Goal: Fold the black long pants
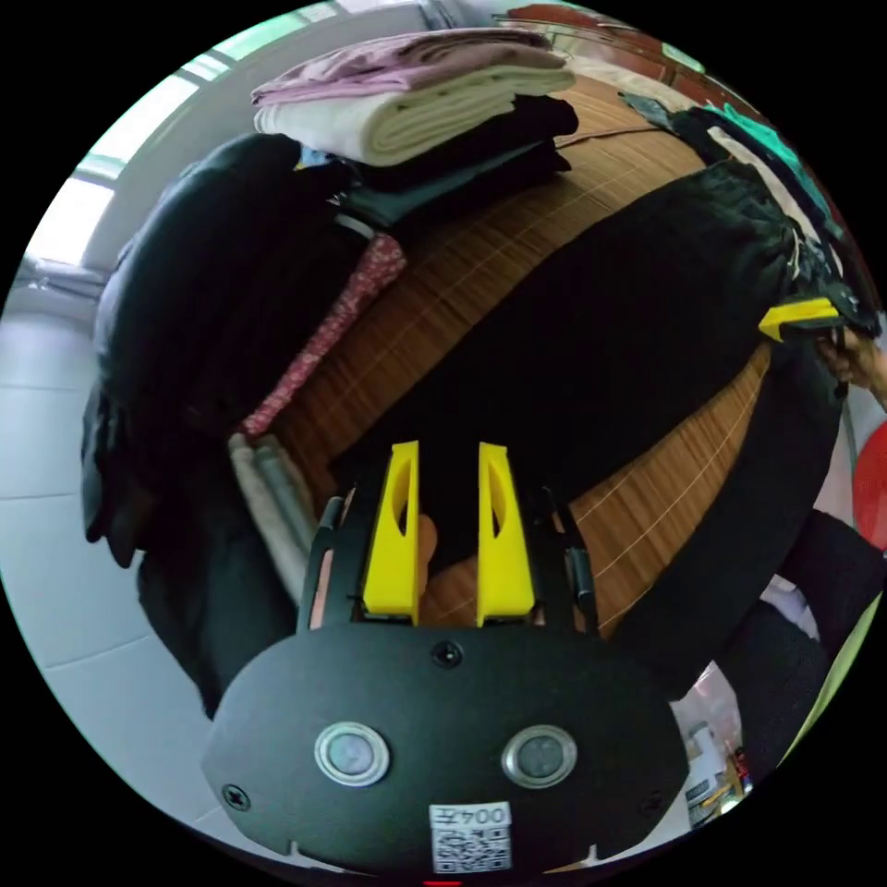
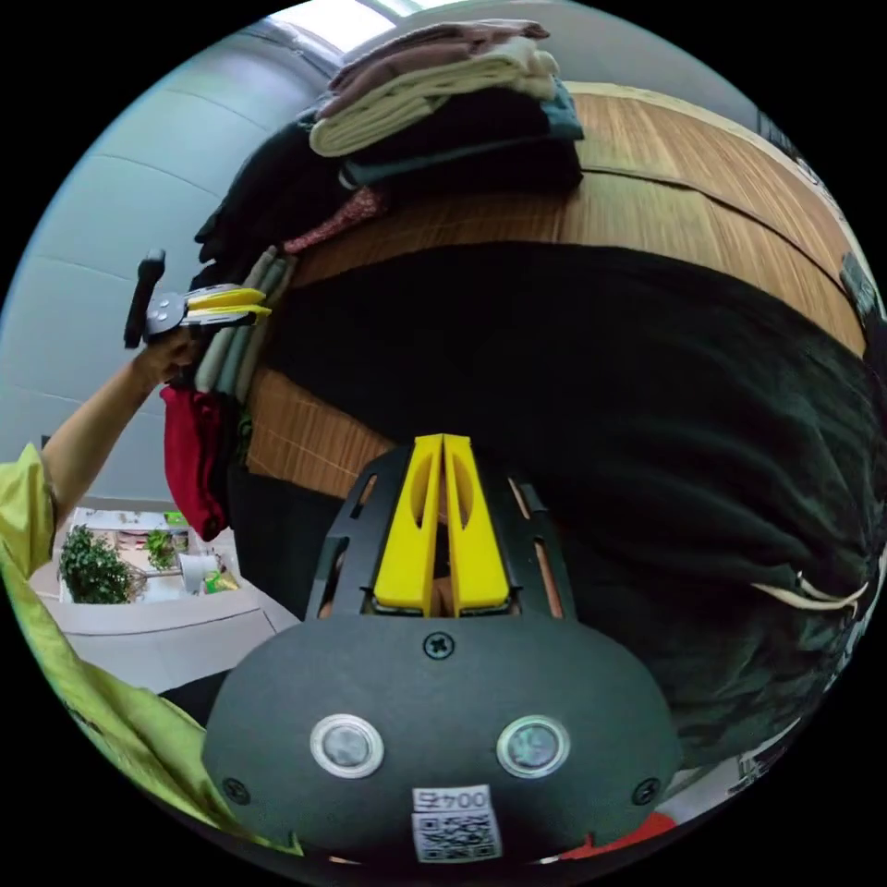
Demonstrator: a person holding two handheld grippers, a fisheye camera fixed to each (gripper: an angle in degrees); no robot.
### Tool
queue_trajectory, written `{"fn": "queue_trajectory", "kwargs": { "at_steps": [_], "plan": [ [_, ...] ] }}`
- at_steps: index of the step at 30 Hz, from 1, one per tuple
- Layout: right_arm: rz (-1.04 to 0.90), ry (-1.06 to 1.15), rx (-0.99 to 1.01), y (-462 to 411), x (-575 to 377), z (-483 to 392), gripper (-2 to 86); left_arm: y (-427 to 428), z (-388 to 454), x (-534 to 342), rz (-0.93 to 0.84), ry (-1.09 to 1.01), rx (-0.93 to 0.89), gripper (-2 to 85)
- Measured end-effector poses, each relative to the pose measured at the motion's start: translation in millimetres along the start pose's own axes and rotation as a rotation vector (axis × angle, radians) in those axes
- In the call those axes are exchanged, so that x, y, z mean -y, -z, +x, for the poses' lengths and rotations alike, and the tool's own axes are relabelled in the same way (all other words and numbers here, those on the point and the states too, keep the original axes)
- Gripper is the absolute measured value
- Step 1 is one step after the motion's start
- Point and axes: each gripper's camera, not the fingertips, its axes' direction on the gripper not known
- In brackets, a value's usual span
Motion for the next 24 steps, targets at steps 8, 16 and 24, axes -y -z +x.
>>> {"fn": "queue_trajectory", "kwargs": {
  "at_steps": [8, 16, 24],
  "plan": [
    [0.119, 0.019, -0.302, 20, -21, 1, 0.5, -114, 0, -20, -0.074, 0.295, -0.072, 8.7],
    [0.318, -0.218, -0.708, 57, 11, 107, 4.3, -161, 25, -17, -0.016, 0.232, -0.009, 7.4],
    [0.211, -0.372, -0.550, 60, 35, 194, 8.7, -220, 38, 4, 0.093, 0.286, 0.085, 5.0]
  ]
}}
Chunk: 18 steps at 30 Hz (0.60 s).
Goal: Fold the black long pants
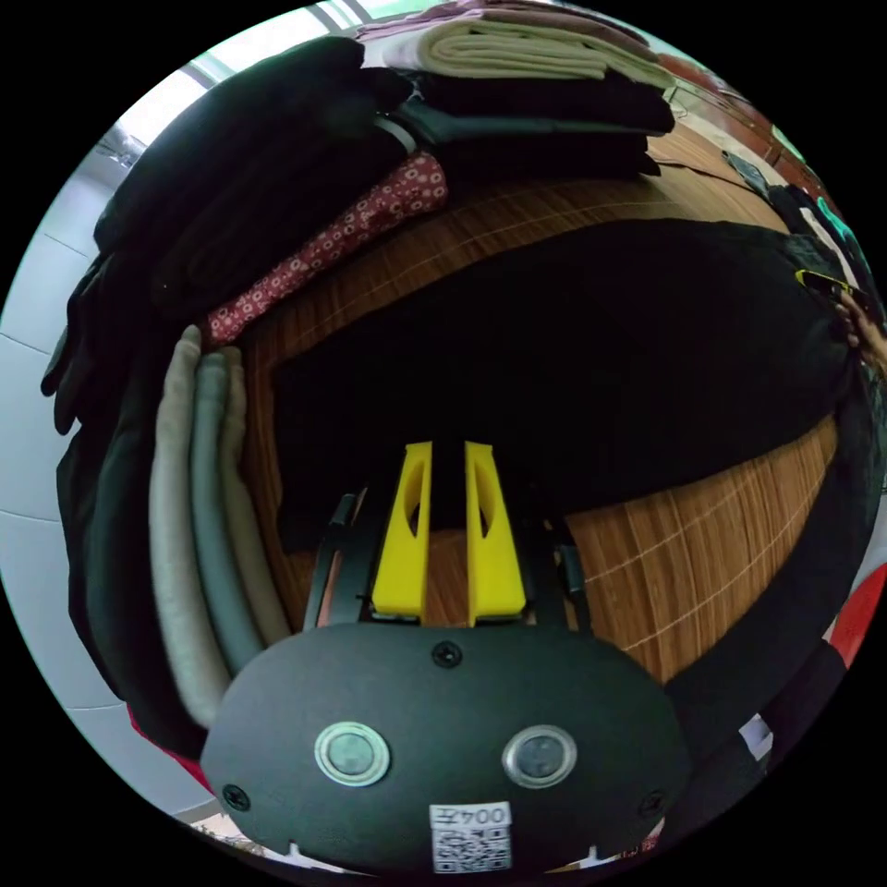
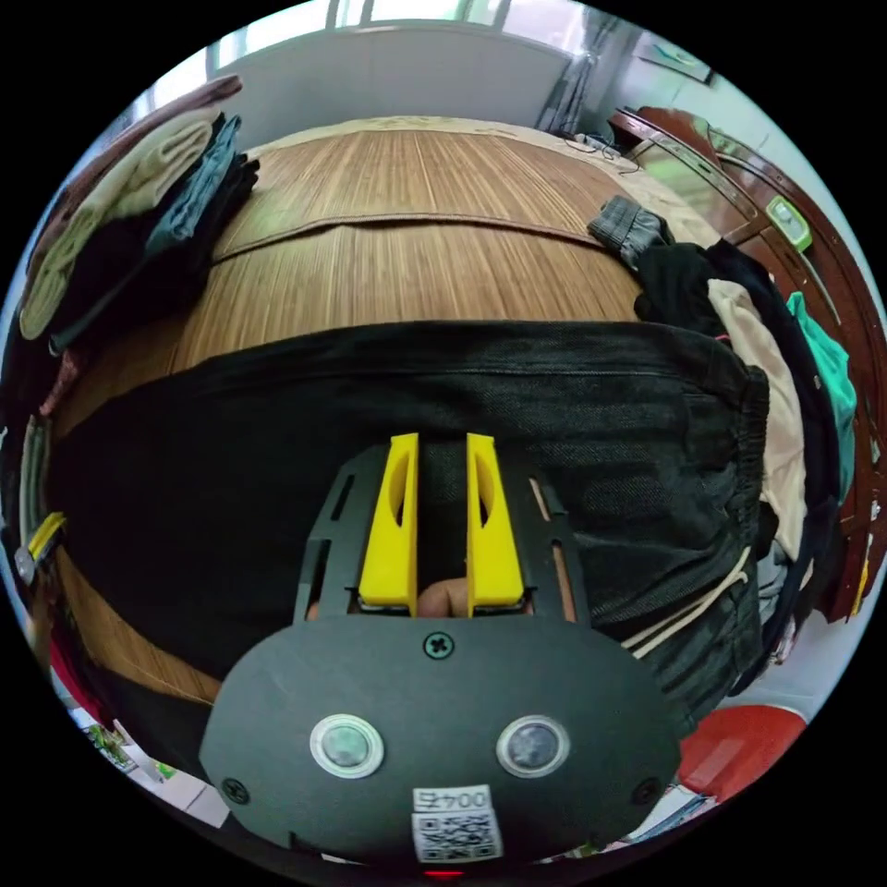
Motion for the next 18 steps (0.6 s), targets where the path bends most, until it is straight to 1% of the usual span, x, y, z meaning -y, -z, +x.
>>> {"fn": "queue_trajectory", "kwargs": {
  "at_steps": [3, 5, 7, 8, 9, 10, 13, 16, 18],
  "plan": [
    [0.000, -0.028, 0.053, -8, 29, 21, 8.8, -26, 8, 37, 0.027, 0.001, 0.012, 3.3],
    [-0.021, -0.053, 0.113, -12, 49, 34, 8.8, -42, 10, 66, 0.013, -0.003, 0.025, 2.6],
    [-0.130, -0.035, 0.181, -13, 71, 47, 8.6, -55, 12, 92, -0.049, -0.012, 0.016, 1.9],
    [-0.154, -0.021, 0.195, -11, 74, 50, 8.5, -59, 13, 103, -0.083, -0.027, 0.010, 1.4],
    [-0.136, 0.014, 0.211, 2, 72, 58, 8.2, -56, 17, 105, -0.073, -0.040, 0.038, 1.0],
    [-0.065, 0.030, 0.194, 21, 63, 69, 7.8, -51, 18, 103, -0.059, -0.046, 0.042, 0.8],
    [0.006, 0.032, 0.140, 55, 27, 108, 6.5, -21, 27, 64, 0.007, -0.015, -0.042, 0.4],
    [0.016, 0.019, 0.021, 60, -6, 143, 4.8, 3, 55, -18, 0.007, 0.068, -0.093, 0.2],
    [0.004, 0.000, 0.002, 53, -13, 153, 4.4, 9, 93, -92, -0.015, 0.158, -0.096, 0.2]
  ]
}}
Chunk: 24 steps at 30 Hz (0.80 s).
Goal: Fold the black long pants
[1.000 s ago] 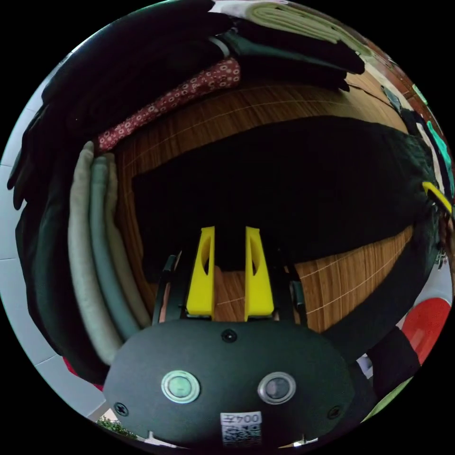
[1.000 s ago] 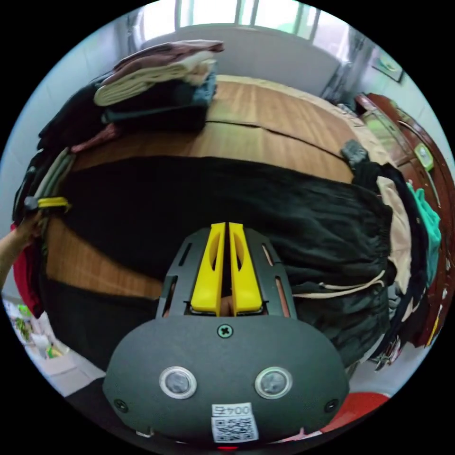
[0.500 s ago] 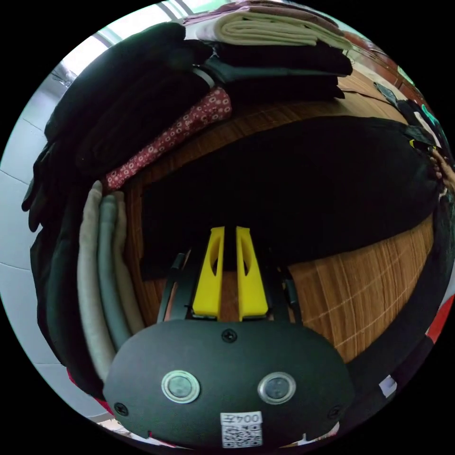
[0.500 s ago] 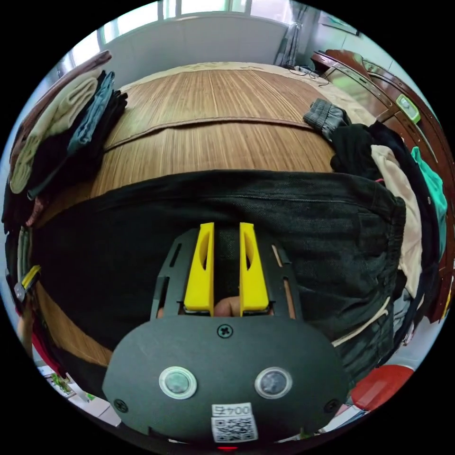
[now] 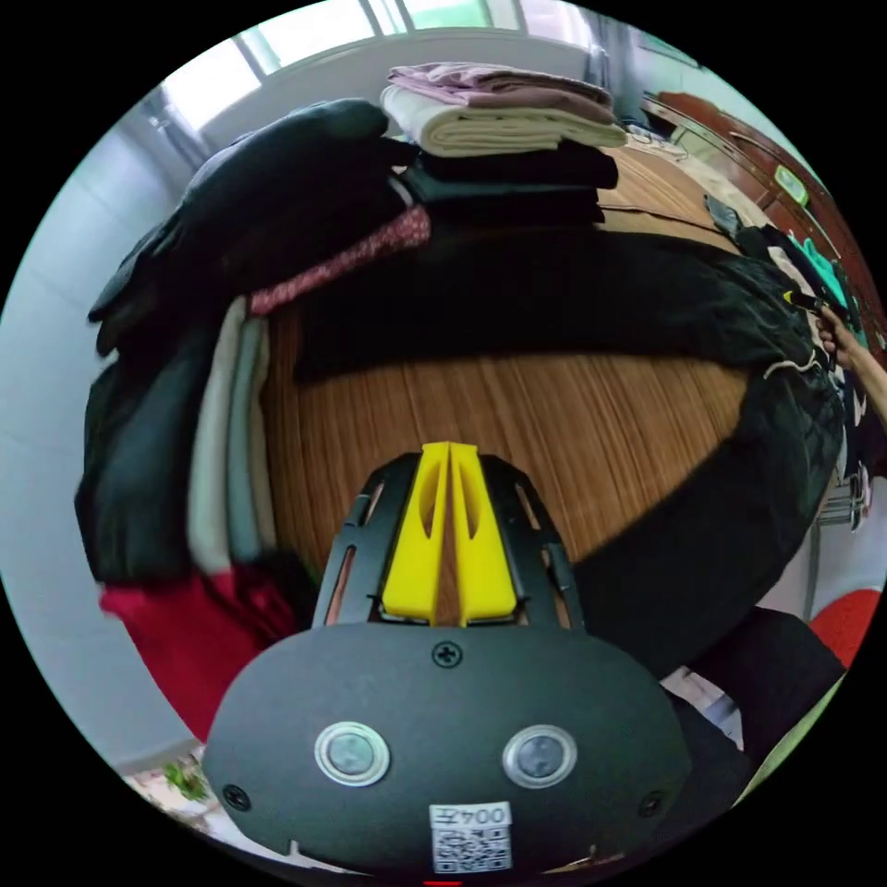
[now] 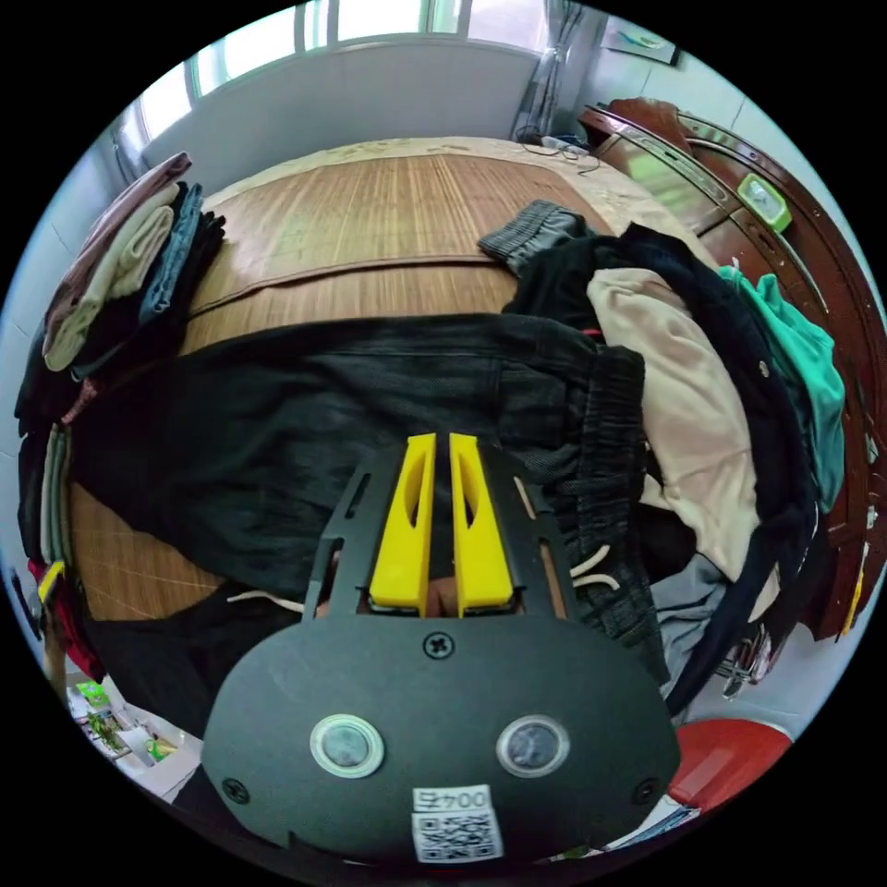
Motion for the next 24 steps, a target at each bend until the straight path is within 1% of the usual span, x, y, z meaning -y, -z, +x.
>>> {"fn": "queue_trajectory", "kwargs": {
  "at_steps": [2, 3, 4, 6, 7, 10, 11, 14, 16, 18, 19, 21, 23, 24],
  "plan": [
    [-0.017, 0.013, 0.013, -13, 1, -3, 4.3, -14, 25, -48, -0.046, 0.062, -0.012, 0.2],
    [-0.038, 0.049, -0.012, -26, 4, -12, 4.5, -32, 43, -70, -0.101, 0.077, -0.004, 0.3],
    [-0.078, 0.088, -0.092, -44, 8, -22, 4.3, -42, 52, -78, -0.135, 0.078, 0.011, 0.3],
    [-0.122, 0.108, -0.186, -64, 16, -28, 3.9, -83, 82, -95, -0.192, 0.053, 0.106, 0.3],
    [-0.121, 0.077, -0.177, -66, 24, -24, 3.7, -93, 86, -96, -0.204, 0.046, 0.133, 0.3],
    [-0.156, -0.036, -0.102, -69, 46, -4, 3.7, -120, 91, -81, -0.112, 0.065, 0.146, 0.3],
    [-0.166, -0.053, -0.091, -69, 49, -1, 3.7, -130, 87, -65, -0.082, 0.080, 0.134, 0.3],
    [-0.191, -0.136, -0.034, -65, 50, 9, 4.1, -161, 78, -12, -0.015, 0.029, 0.121, 0.3],
    [-0.123, -0.179, 0.008, -43, 32, 9, 4.5, -177, 67, 19, -0.030, 0.011, 0.088, 0.3],
    [-0.072, -0.161, 0.022, -22, 9, 2, 4.4, -187, 52, 39, -0.092, 0.023, 0.032, 0.4],
    [-0.038, -0.131, 0.019, -7, -11, -7, 4.2, -187, 49, 39, -0.099, 0.039, 0.046, 0.4],
    [-0.009, -0.061, 0.014, 11, -49, -27, 3.7, -178, 43, 24, -0.068, 0.098, 0.162, 0.4],
    [0.002, 0.025, -0.009, 24, -96, -54, 1.7, -170, 41, 8, -0.019, 0.112, 0.139, 0.4],
    [0.014, 0.097, -0.024, 31, -131, -75, 0.8, -174, 43, -1, -0.023, 0.108, 0.119, 0.4]
  ]
}}
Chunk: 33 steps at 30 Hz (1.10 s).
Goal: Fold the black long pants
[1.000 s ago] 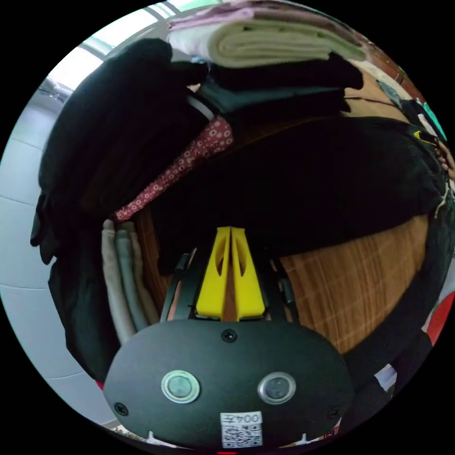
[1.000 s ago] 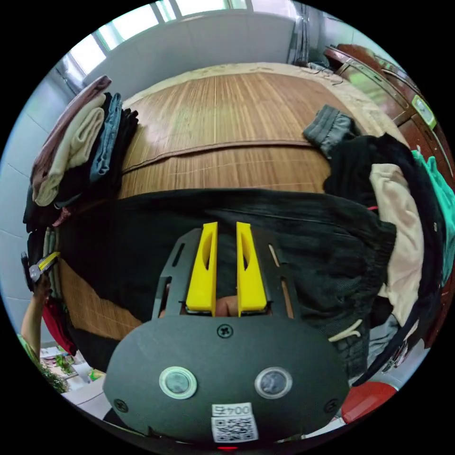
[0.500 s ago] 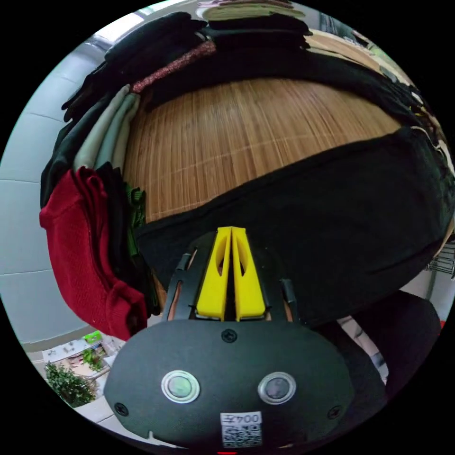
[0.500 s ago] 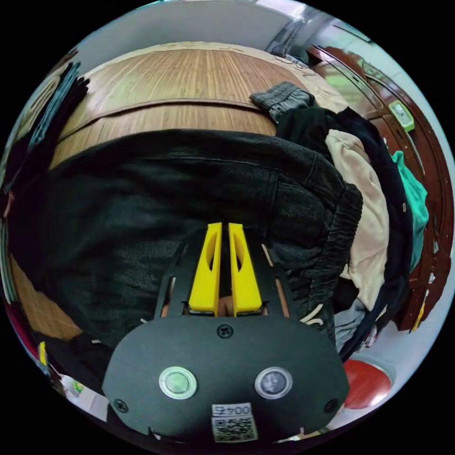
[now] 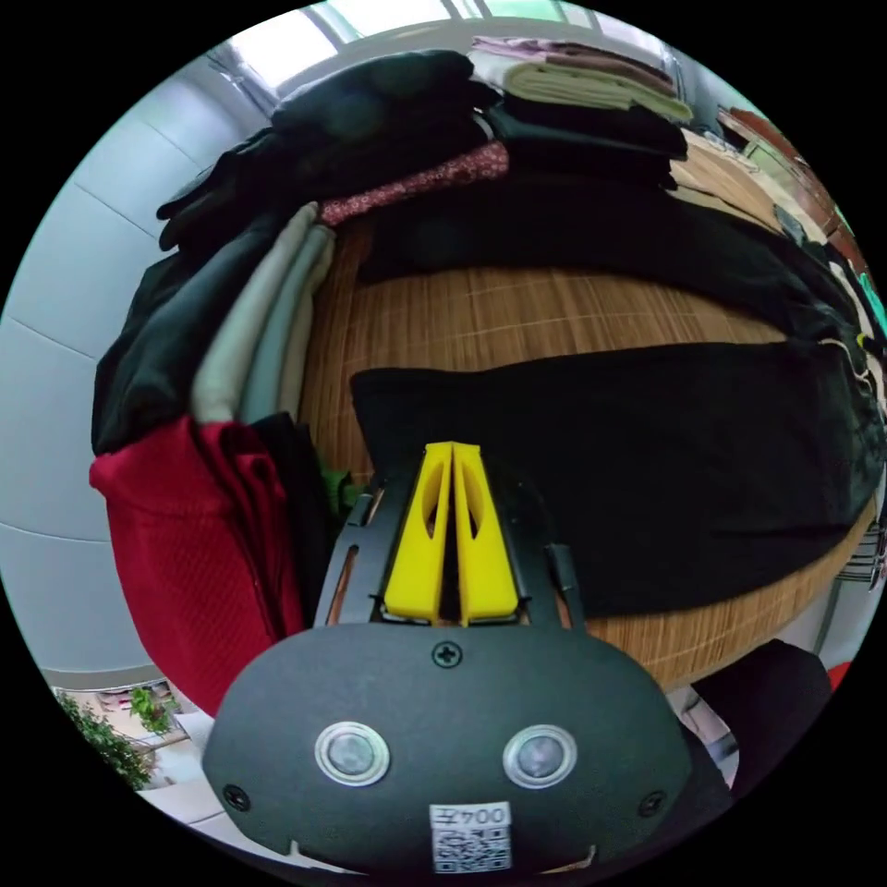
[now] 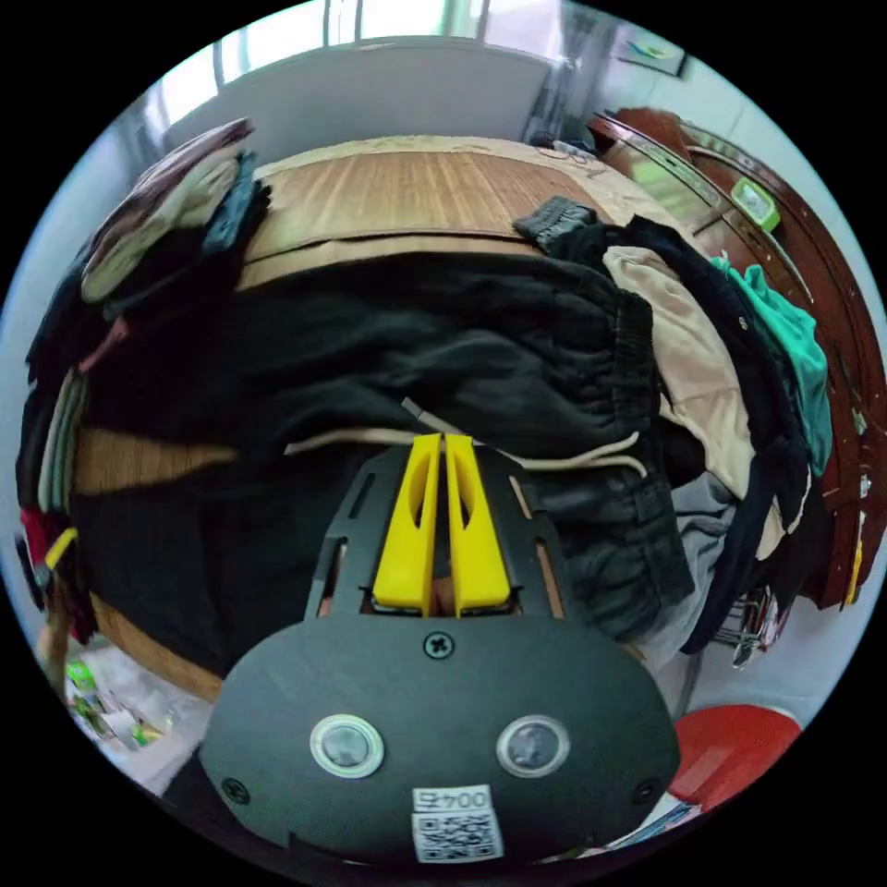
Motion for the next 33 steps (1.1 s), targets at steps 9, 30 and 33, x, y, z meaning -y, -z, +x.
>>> {"fn": "queue_trajectory", "kwargs": {
  "at_steps": [9, 30, 33],
  "plan": [
    [-0.177, 0.163, 0.042, -14, -121, -84, -0.6, -29, 8, -8, -0.035, 0.038, 0.075, 0.5],
    [-0.220, 0.691, -0.004, -43, -158, -151, -0.6, -60, 228, -13, -0.076, -0.374, 0.274, 0.2],
    [-0.245, 0.672, 0.013, -44, -157, -154, -0.6, -48, 230, -6, -0.111, -0.421, 0.240, 0.3]
  ]
}}
